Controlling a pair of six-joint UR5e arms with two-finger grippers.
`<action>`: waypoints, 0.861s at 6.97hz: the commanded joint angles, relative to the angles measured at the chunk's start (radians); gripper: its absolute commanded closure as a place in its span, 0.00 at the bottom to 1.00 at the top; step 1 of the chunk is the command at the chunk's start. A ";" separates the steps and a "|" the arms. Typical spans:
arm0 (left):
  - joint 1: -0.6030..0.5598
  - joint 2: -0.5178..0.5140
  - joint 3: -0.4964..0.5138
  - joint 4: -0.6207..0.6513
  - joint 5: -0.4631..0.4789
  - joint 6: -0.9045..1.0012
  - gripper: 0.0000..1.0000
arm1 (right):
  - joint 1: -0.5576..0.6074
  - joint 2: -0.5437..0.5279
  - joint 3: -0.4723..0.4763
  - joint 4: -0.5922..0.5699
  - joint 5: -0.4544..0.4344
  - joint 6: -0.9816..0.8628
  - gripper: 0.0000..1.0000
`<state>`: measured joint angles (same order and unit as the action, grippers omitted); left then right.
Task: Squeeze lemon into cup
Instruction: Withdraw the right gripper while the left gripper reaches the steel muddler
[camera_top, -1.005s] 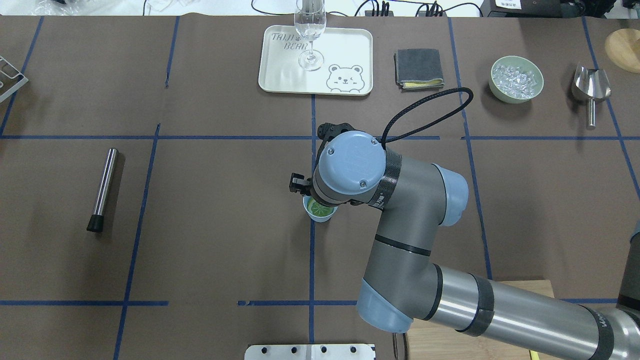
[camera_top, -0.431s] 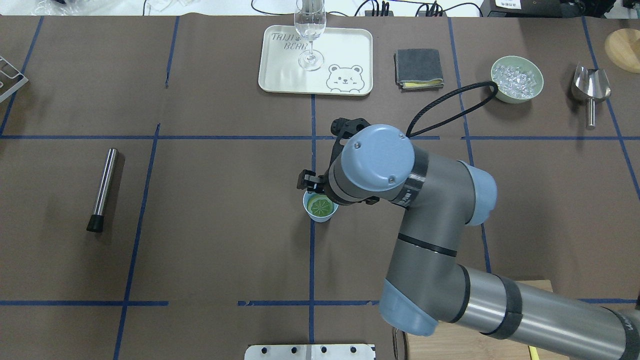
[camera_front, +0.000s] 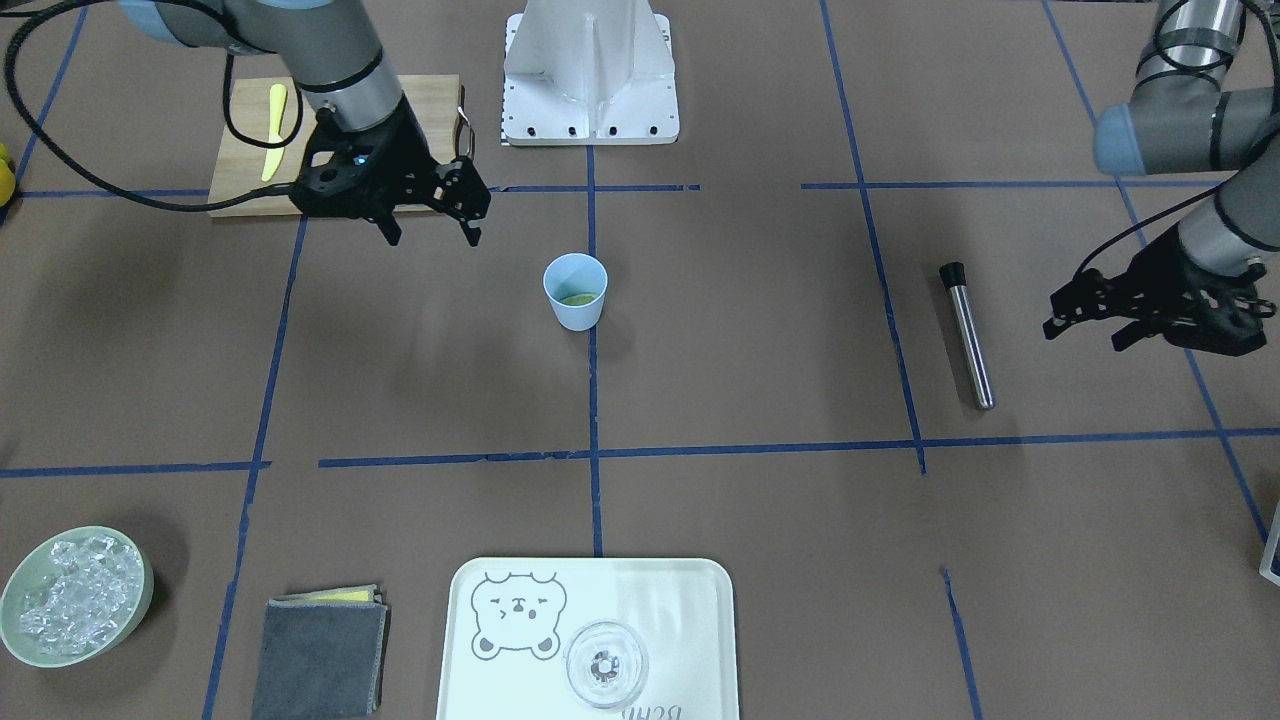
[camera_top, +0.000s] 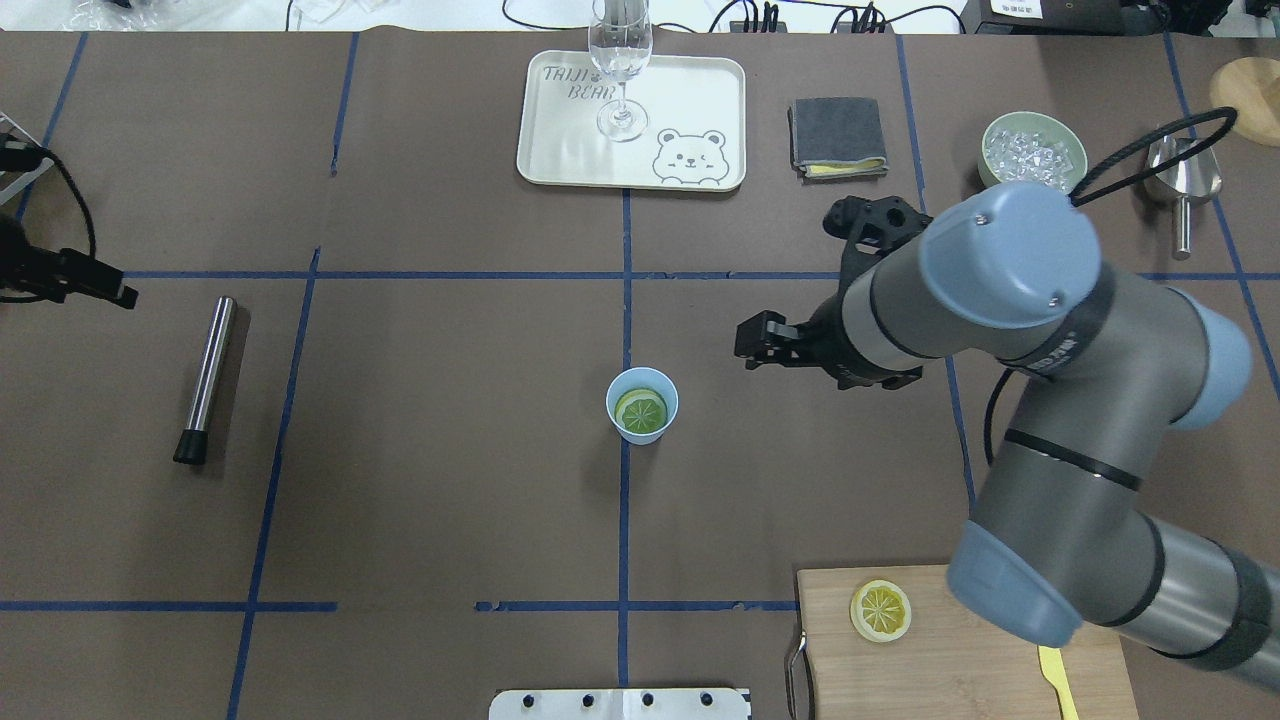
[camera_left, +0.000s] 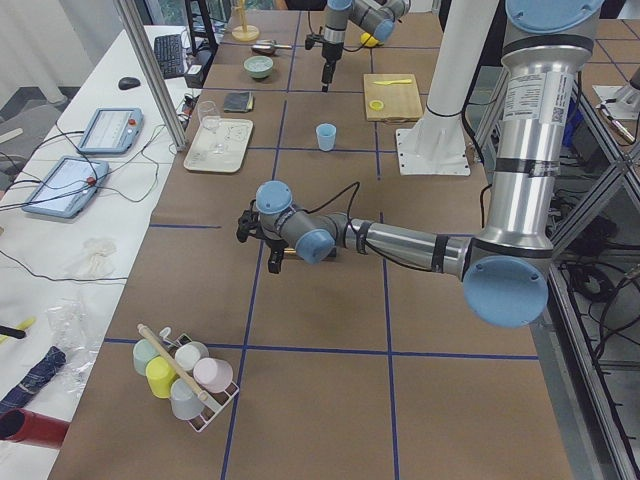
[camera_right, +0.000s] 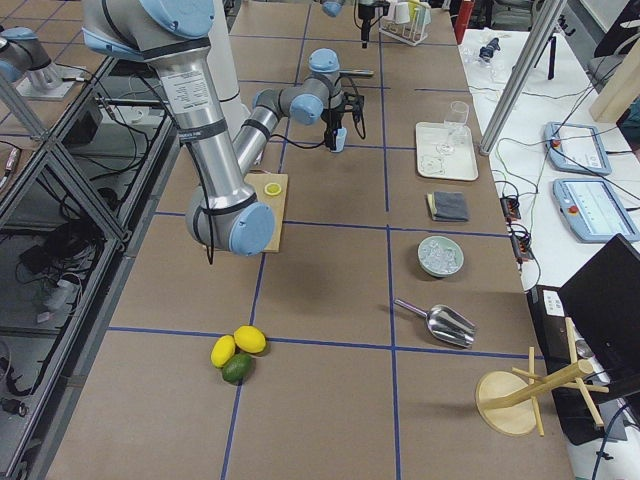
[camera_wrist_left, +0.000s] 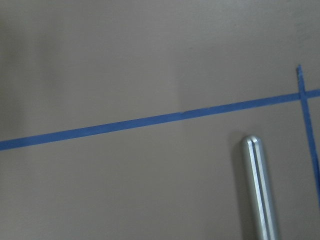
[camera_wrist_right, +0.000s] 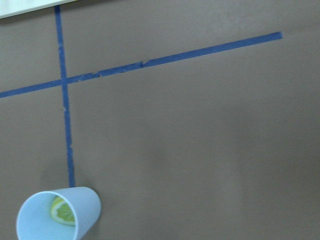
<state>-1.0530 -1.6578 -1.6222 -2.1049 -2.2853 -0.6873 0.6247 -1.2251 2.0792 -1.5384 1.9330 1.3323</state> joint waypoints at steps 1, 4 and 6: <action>0.124 -0.037 -0.002 -0.026 0.056 -0.146 0.00 | 0.076 -0.141 0.053 0.011 0.058 -0.143 0.01; 0.185 -0.053 0.042 -0.018 0.138 -0.210 0.11 | 0.078 -0.145 0.053 0.011 0.057 -0.145 0.01; 0.192 -0.045 0.058 -0.018 0.170 -0.207 0.18 | 0.076 -0.145 0.052 0.011 0.057 -0.144 0.01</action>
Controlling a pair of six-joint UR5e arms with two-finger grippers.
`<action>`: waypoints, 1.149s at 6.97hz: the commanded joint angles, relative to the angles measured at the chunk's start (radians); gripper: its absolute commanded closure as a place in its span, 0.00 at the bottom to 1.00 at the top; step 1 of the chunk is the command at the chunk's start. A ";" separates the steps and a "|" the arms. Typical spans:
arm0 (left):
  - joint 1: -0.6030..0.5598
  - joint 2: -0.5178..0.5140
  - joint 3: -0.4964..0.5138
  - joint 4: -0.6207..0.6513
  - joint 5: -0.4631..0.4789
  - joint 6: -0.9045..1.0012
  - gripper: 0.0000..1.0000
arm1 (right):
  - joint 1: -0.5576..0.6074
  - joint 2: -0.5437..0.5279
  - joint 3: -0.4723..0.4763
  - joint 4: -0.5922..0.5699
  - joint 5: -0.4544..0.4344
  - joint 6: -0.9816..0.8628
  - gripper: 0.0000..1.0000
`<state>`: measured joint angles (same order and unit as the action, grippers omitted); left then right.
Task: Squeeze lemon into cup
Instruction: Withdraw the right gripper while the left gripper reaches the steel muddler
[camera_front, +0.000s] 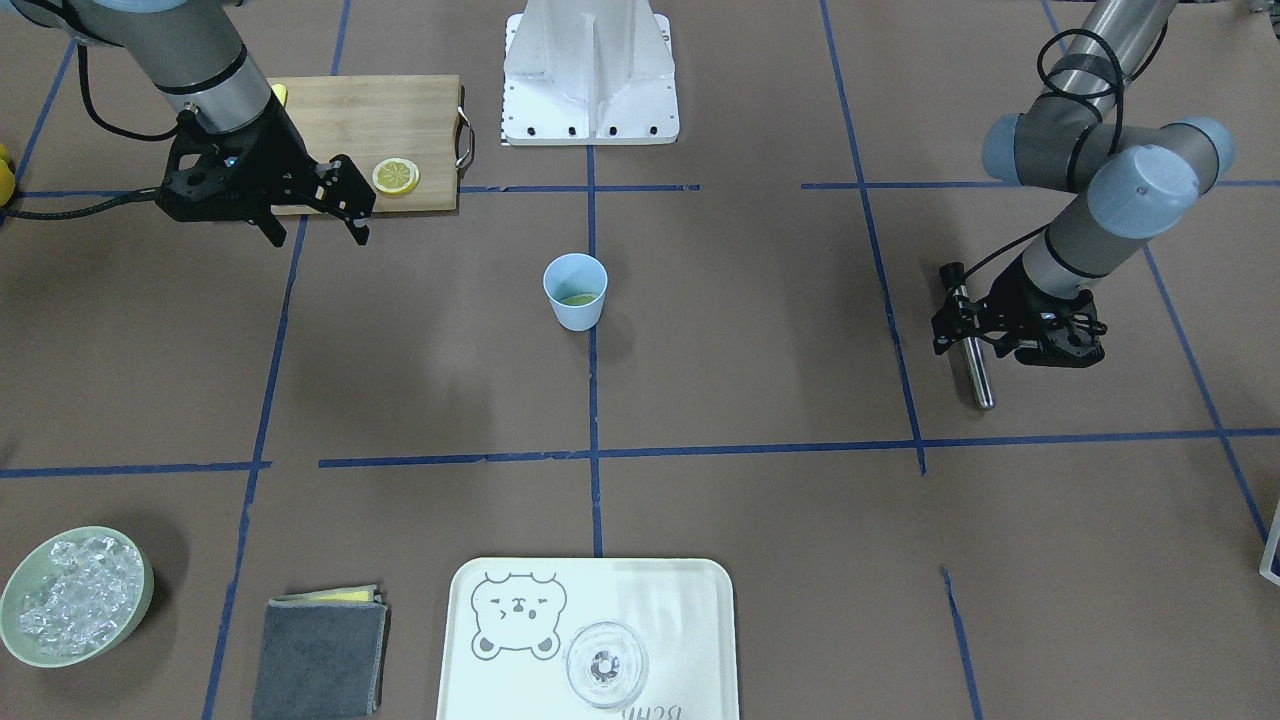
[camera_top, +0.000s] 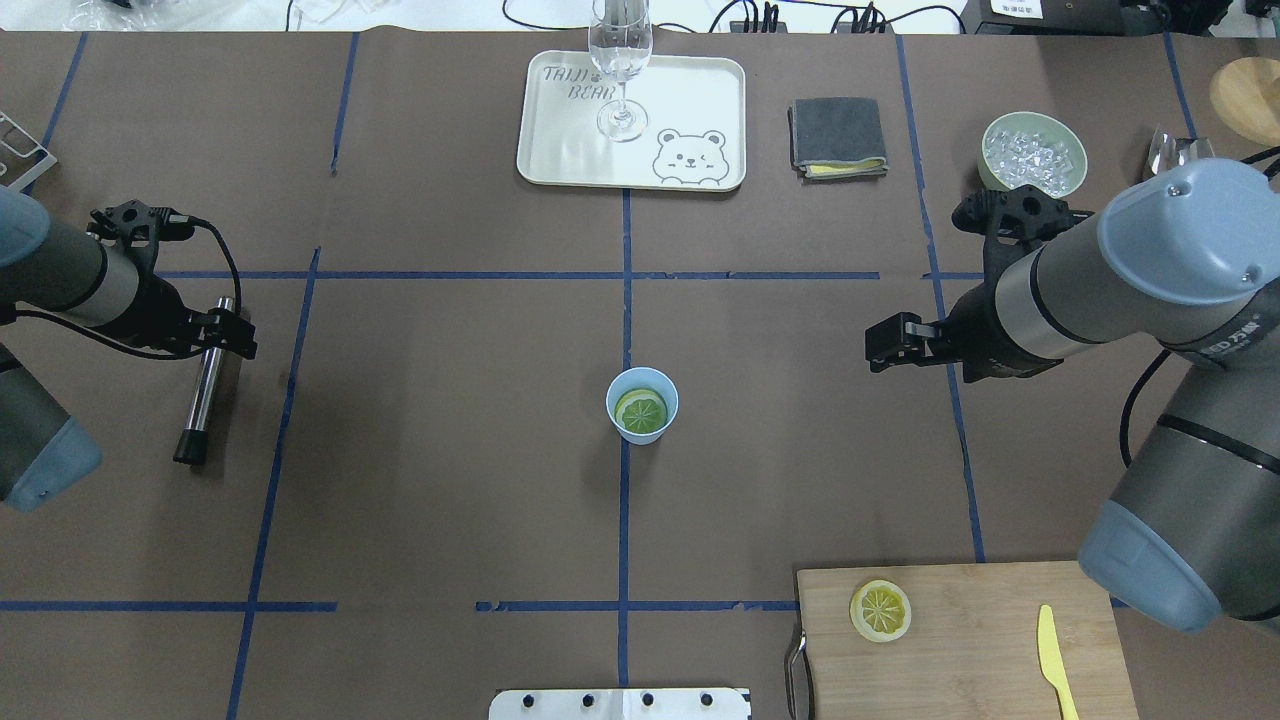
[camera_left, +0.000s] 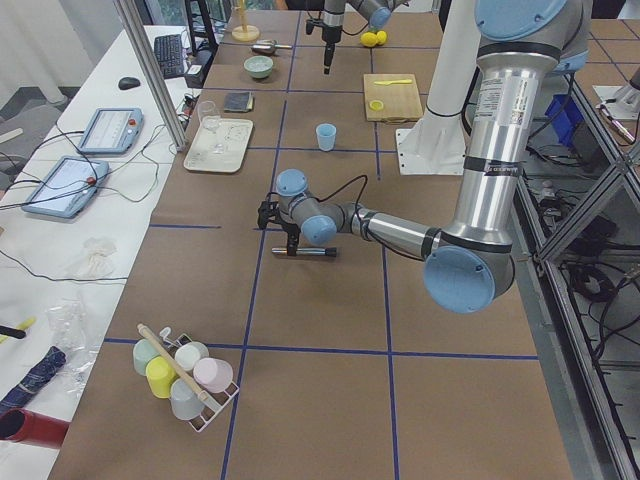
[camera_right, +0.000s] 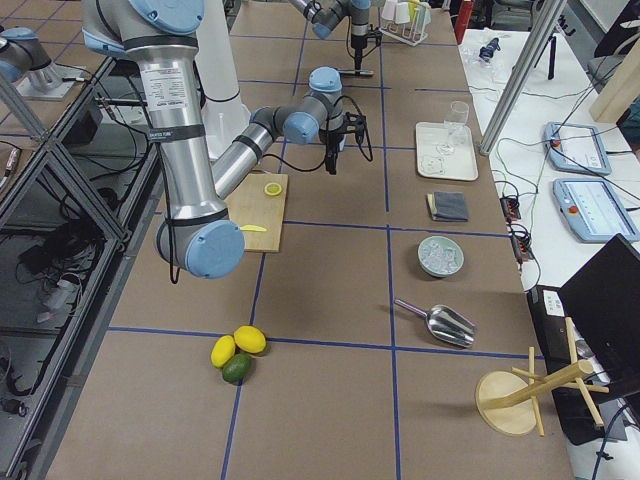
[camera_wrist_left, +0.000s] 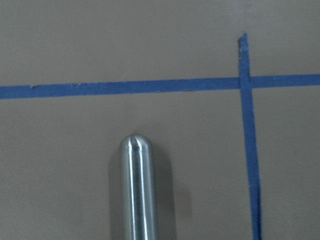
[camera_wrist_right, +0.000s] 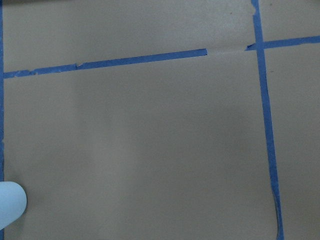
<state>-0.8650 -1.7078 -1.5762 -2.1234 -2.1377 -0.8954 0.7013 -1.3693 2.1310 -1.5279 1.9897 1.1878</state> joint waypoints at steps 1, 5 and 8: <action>0.006 0.004 0.021 0.002 0.024 0.003 0.30 | 0.000 0.000 0.000 0.000 0.000 0.001 0.01; 0.004 -0.004 0.007 0.002 0.025 0.001 1.00 | 0.000 -0.002 -0.002 0.000 0.000 0.001 0.01; 0.007 -0.062 -0.102 0.106 0.042 0.015 1.00 | 0.004 -0.002 0.003 0.000 0.000 0.000 0.00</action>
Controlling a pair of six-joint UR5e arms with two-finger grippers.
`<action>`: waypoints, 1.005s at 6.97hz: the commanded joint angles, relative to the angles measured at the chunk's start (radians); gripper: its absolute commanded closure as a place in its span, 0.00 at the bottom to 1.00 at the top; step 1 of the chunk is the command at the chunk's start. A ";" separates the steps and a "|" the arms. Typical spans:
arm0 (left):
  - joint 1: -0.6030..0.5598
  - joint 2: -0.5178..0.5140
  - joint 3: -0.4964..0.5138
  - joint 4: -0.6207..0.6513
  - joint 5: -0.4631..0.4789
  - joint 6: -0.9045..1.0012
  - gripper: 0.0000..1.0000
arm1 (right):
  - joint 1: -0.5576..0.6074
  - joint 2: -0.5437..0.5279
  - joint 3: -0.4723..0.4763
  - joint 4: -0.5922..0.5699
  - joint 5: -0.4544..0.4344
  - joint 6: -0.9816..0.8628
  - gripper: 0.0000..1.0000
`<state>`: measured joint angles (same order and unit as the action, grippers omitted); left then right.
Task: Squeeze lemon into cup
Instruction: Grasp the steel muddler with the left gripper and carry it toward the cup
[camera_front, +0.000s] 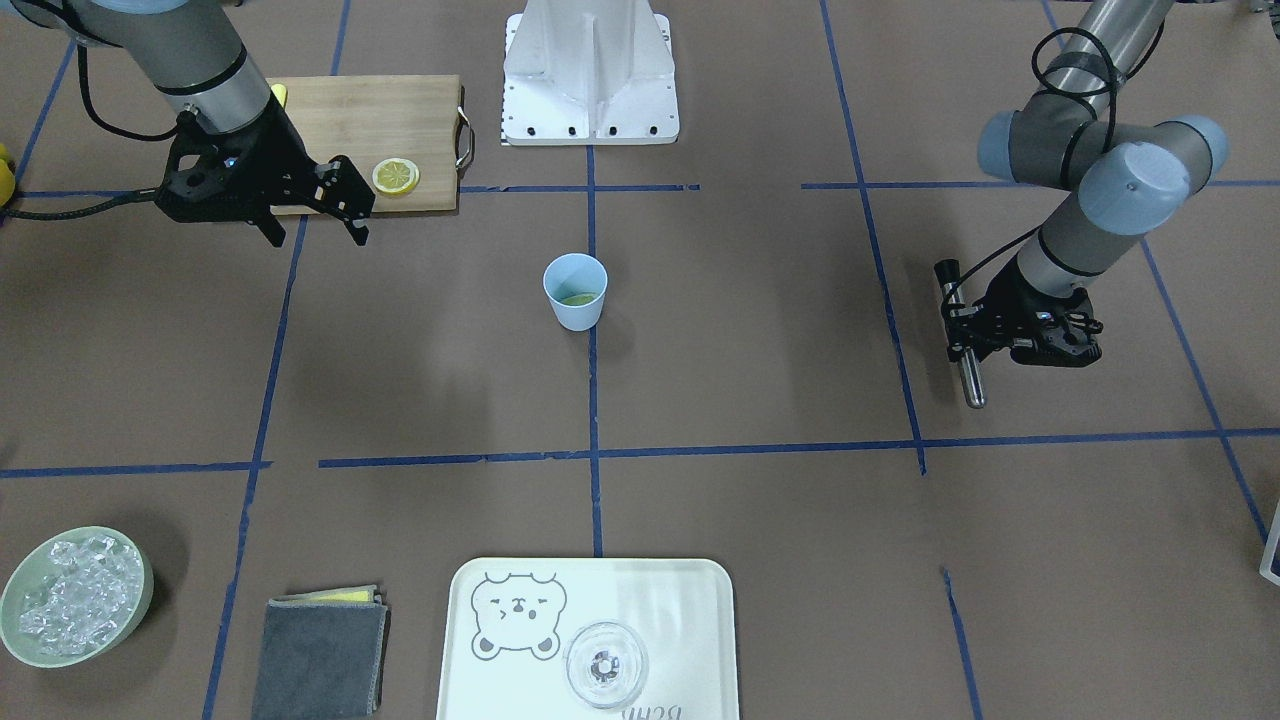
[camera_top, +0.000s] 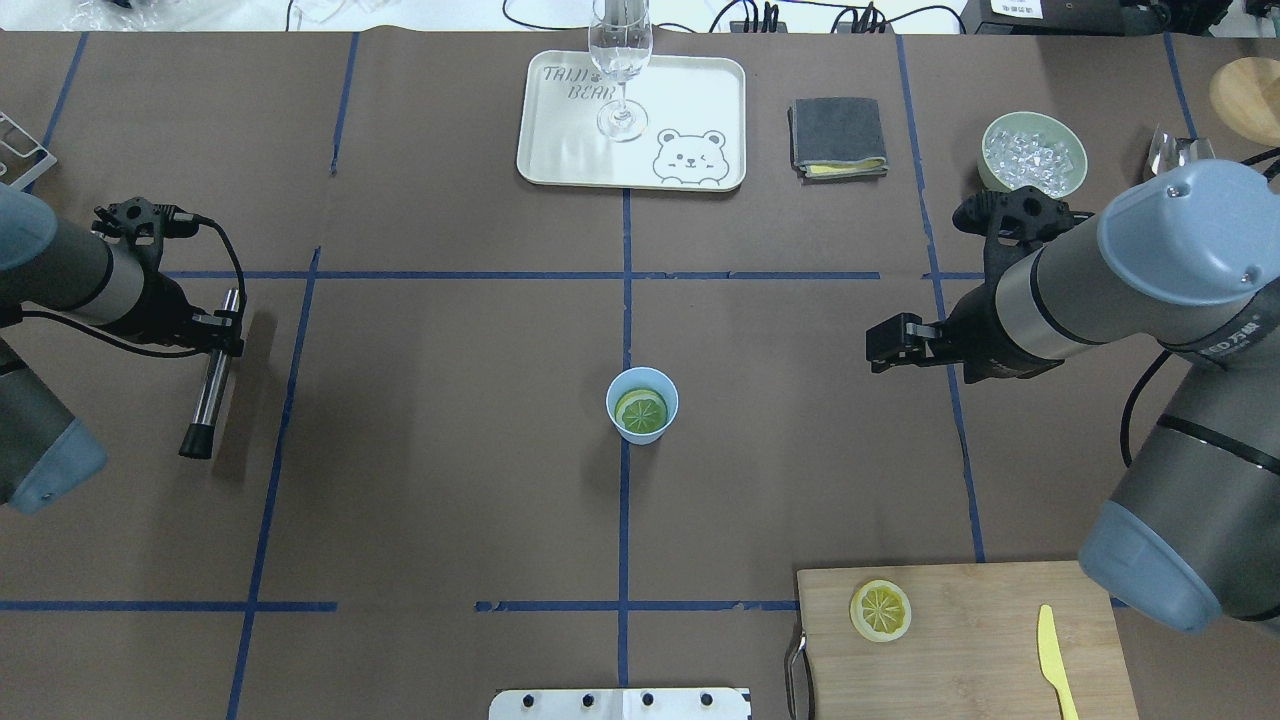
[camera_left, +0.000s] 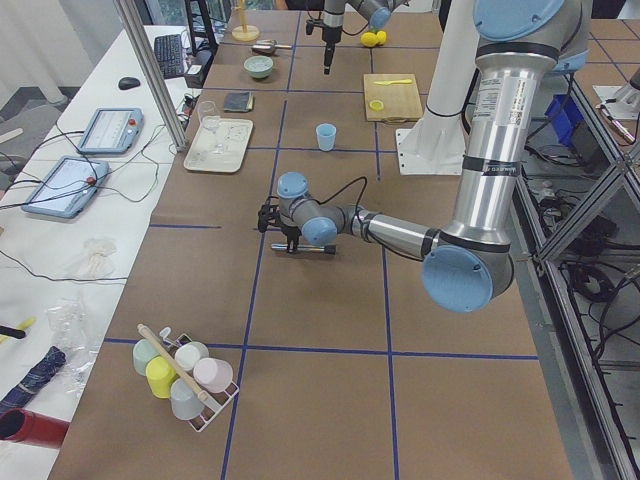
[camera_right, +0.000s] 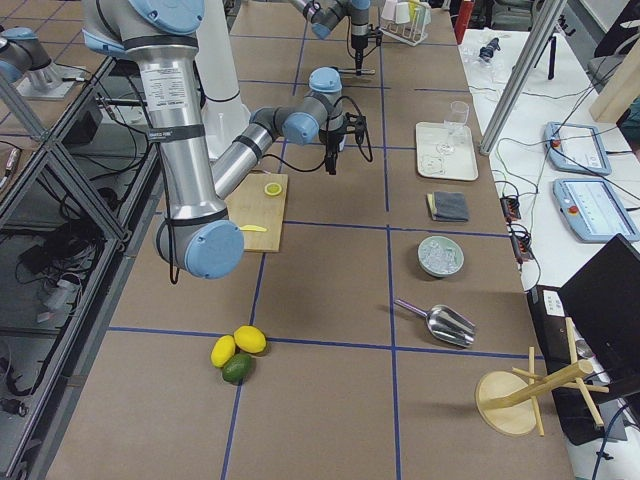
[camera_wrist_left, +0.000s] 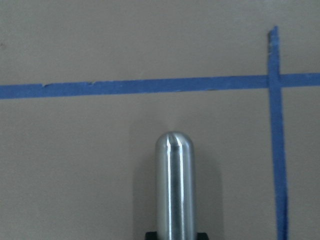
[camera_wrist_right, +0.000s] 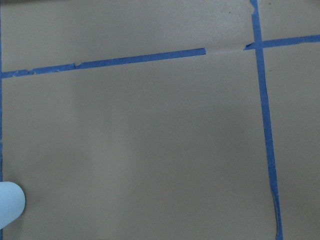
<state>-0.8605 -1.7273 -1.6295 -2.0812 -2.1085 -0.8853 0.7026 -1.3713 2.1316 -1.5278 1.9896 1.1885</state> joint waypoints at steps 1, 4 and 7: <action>0.008 -0.075 -0.131 0.088 0.118 -0.013 1.00 | 0.008 -0.006 0.007 0.000 0.000 0.000 0.00; 0.243 -0.245 -0.263 0.118 0.460 -0.367 1.00 | 0.032 -0.037 0.028 0.000 0.002 -0.003 0.00; 0.464 -0.406 -0.259 0.096 0.966 -0.388 1.00 | 0.098 -0.080 0.019 -0.002 0.005 -0.111 0.00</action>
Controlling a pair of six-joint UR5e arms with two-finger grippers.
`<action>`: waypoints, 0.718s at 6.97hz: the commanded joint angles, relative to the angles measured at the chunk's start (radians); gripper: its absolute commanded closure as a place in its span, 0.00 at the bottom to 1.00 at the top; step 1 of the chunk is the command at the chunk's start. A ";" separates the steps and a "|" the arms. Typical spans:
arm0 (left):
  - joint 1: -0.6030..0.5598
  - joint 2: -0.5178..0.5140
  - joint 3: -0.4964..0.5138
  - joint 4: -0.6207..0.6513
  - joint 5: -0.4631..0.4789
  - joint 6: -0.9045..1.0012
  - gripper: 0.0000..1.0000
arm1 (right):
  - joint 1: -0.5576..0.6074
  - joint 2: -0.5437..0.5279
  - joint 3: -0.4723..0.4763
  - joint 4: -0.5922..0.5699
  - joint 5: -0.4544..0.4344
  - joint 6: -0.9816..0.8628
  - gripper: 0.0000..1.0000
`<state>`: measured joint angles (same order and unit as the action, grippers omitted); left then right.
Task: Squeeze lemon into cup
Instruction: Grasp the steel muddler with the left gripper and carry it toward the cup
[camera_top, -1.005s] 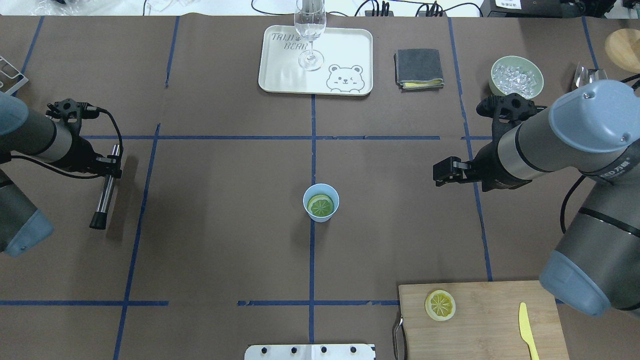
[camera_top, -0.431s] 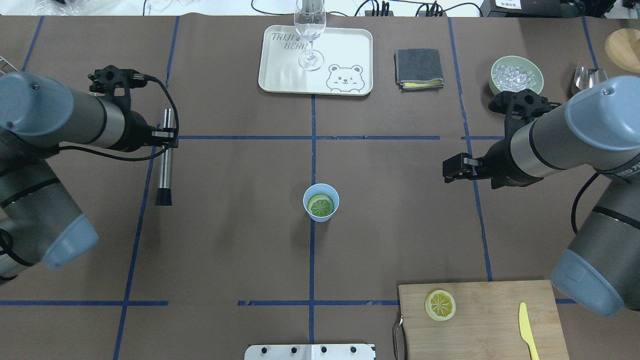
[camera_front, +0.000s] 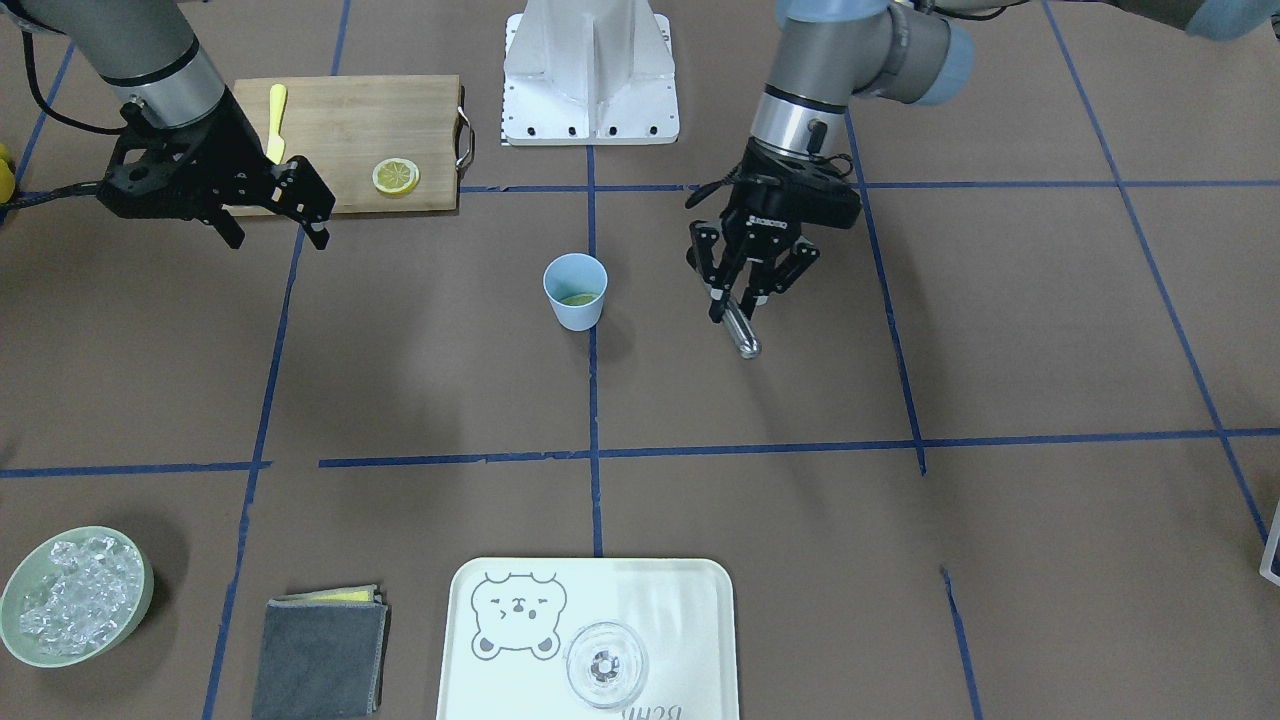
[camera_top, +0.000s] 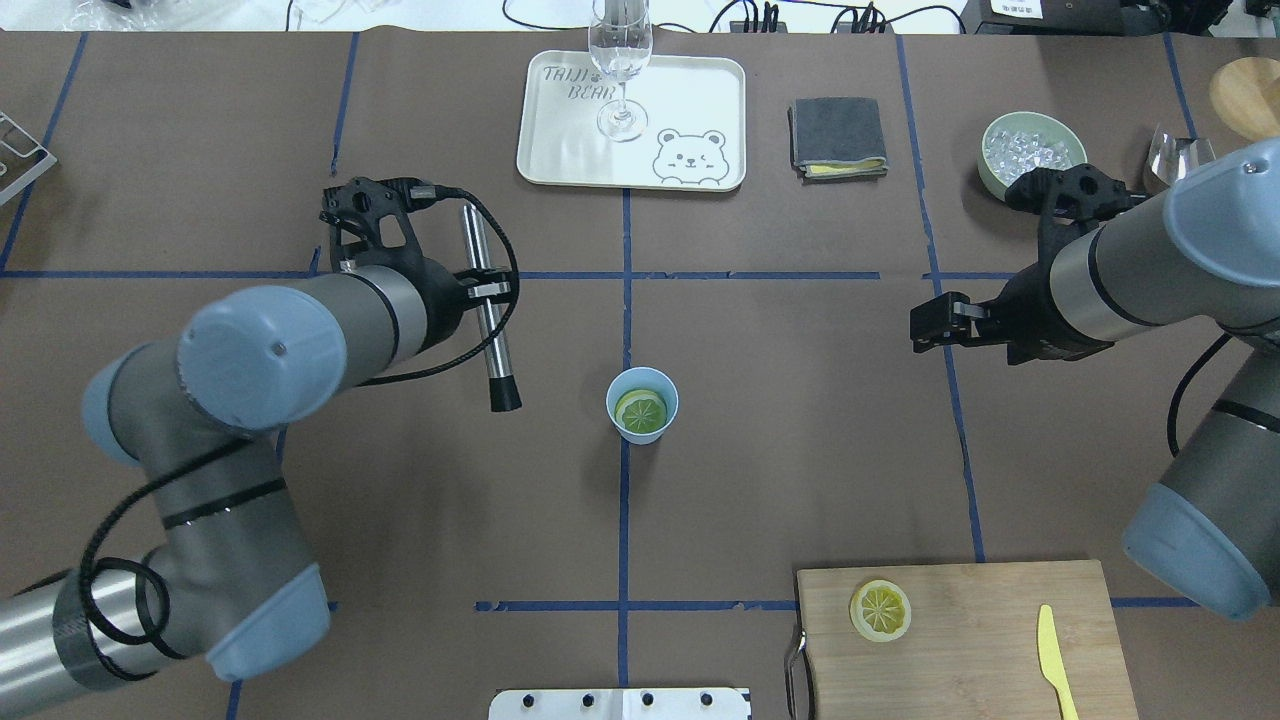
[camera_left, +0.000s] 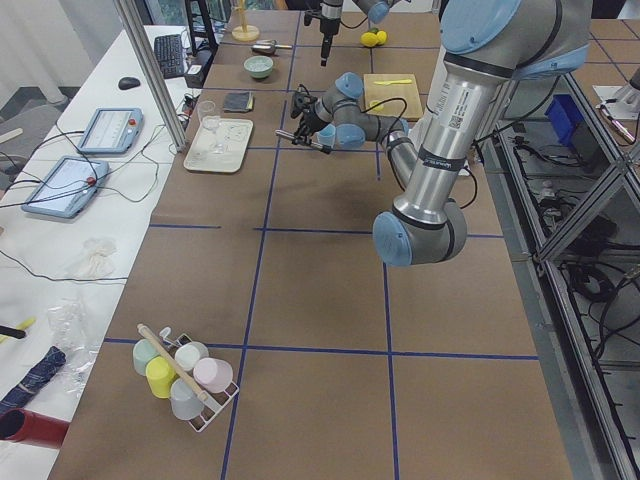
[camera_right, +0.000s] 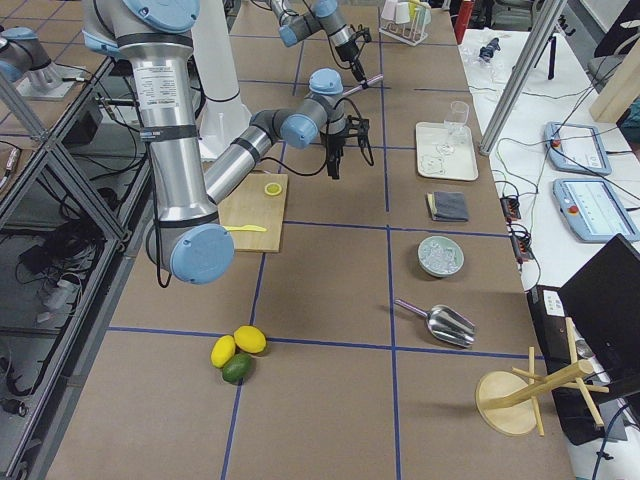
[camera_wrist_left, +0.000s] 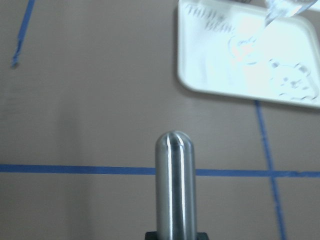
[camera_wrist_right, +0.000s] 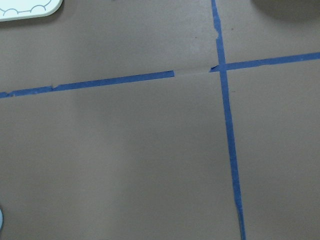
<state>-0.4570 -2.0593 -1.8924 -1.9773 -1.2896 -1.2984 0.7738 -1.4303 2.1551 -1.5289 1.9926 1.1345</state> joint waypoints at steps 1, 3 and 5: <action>0.061 -0.147 0.001 -0.011 0.145 0.128 1.00 | 0.039 -0.031 -0.007 -0.001 0.002 -0.074 0.00; 0.111 -0.156 -0.007 -0.037 0.410 0.230 1.00 | 0.045 -0.032 -0.007 -0.001 0.002 -0.074 0.00; 0.237 -0.147 0.103 -0.258 0.701 0.387 1.00 | 0.045 -0.033 -0.007 -0.001 0.006 -0.074 0.00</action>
<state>-0.2707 -2.2104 -1.8619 -2.0999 -0.7281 -0.9902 0.8183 -1.4627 2.1477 -1.5294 1.9968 1.0604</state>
